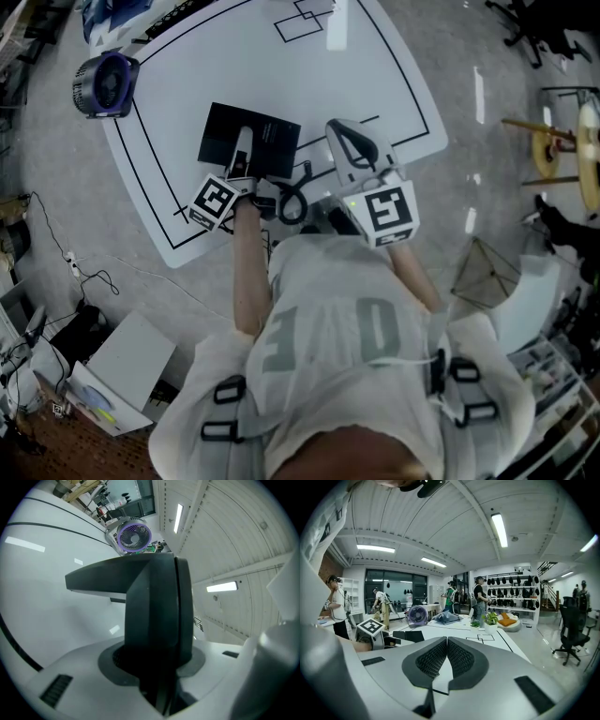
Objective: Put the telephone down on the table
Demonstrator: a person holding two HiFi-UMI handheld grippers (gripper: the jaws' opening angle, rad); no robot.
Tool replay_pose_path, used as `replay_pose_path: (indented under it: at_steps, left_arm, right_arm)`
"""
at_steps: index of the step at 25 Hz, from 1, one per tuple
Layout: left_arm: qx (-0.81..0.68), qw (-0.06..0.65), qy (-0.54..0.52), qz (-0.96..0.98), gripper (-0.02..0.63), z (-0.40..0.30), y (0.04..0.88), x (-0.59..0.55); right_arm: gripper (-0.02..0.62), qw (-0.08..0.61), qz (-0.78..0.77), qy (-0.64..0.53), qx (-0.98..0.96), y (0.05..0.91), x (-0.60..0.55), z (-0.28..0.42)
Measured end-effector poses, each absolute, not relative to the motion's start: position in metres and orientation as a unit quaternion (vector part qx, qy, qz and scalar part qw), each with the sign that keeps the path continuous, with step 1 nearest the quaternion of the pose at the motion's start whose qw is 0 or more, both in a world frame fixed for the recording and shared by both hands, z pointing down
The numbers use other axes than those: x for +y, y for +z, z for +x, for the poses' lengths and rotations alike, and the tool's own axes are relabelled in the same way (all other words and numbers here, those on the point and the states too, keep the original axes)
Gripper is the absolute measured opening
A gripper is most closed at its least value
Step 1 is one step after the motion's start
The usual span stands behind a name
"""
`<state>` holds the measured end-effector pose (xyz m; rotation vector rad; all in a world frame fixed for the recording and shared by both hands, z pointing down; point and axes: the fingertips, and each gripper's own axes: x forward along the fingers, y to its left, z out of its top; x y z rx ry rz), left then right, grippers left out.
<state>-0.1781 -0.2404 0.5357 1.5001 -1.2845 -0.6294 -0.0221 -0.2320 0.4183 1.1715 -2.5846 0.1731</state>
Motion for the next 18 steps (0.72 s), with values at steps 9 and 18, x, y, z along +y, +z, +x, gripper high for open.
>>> replay_pose_path:
  at_steps: [9,18]
  left_arm:
    - [-0.542,0.497,-0.265,0.624,0.158,-0.1797,0.5384,-0.2365]
    - [-0.559,0.498,-0.261,0.610,0.164,-0.1833,0.5407,-0.2370]
  right_arm:
    - [0.008,0.149,0.405,0.061,-0.900,0.4199,-0.2288,-0.0193]
    - [0.008,0.147,0.401,0.058,-0.902,0.4169,-0.2235,-0.0202]
